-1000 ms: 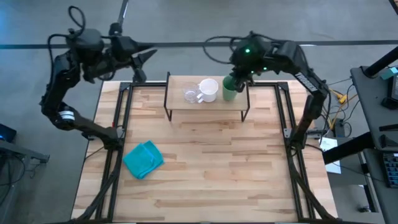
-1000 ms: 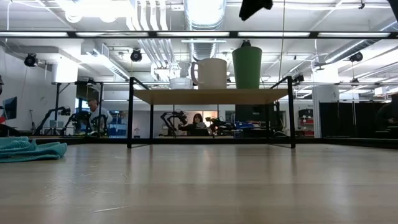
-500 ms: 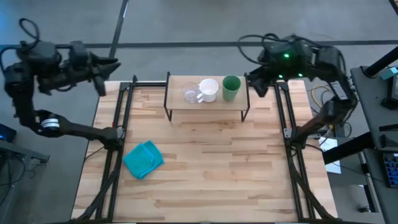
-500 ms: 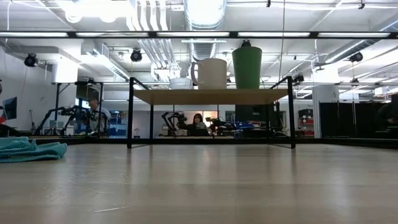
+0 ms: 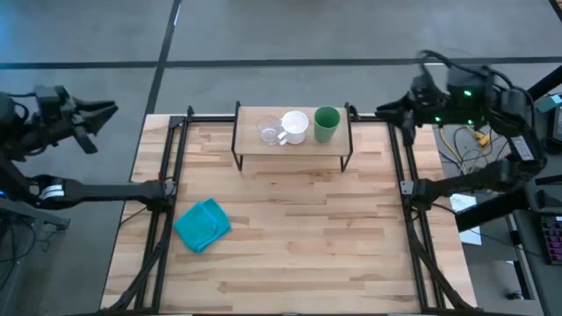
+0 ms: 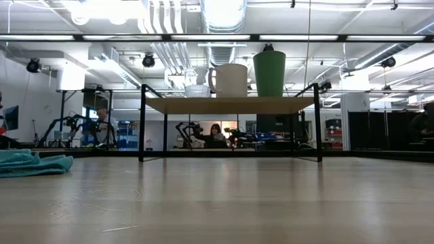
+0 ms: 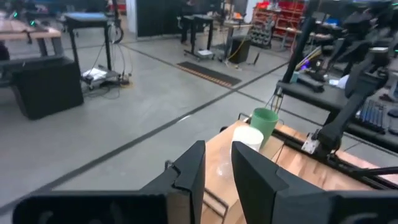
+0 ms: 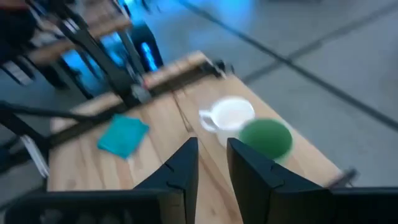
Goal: Stack small to large cups/mugs on shelf
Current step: Return to Home Position
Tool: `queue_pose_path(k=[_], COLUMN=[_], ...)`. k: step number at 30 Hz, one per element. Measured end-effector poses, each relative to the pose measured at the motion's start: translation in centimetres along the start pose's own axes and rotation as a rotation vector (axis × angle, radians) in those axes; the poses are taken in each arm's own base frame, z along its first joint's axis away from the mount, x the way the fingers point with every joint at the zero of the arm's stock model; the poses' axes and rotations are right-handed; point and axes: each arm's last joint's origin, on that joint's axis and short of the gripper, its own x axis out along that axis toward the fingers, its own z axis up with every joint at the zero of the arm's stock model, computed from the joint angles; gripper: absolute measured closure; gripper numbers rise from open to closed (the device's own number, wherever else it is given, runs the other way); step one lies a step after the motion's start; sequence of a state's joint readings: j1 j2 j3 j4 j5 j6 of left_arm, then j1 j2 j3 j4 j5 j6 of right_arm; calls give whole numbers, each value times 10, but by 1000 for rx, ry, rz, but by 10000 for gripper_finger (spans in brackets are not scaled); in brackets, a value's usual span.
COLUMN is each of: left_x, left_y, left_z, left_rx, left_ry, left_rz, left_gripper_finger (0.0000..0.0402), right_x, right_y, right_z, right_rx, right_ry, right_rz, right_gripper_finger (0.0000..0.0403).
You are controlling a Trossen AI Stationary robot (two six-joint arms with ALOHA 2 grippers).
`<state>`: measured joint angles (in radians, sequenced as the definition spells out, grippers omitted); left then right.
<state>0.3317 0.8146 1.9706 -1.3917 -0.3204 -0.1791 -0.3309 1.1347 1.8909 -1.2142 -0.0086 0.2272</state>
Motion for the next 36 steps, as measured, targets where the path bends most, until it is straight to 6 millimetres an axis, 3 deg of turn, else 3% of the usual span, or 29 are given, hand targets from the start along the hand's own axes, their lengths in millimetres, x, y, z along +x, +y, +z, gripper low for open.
queue_pose_path(k=[6, 11, 22, 29, 36], left_x=[-1, 12, 41, 52, 81], left_y=[7, 9, 12, 13, 5], left_z=[-36, -69, -153, -188, -205], left_rx=[-47, -70, -203, -216, -193], left_ry=[10, -48, -137, -195, -107], left_rz=[16, 0, -96, -180, -189], left_gripper_finger=[336, 336, 336, 336, 336], right_x=[-8, 4, 24, 37, 52], right_y=[-6, -11, -27, -34, -43], right_z=[-33, -66, -133, -176, -217], right_rx=[-2, 64, 114, 84, 65], right_ry=[-175, -232, -316, -387, -372], right_rz=[99, 195, 236, 363, 376], right_gripper_finger=[320, 316, 324, 327, 321])
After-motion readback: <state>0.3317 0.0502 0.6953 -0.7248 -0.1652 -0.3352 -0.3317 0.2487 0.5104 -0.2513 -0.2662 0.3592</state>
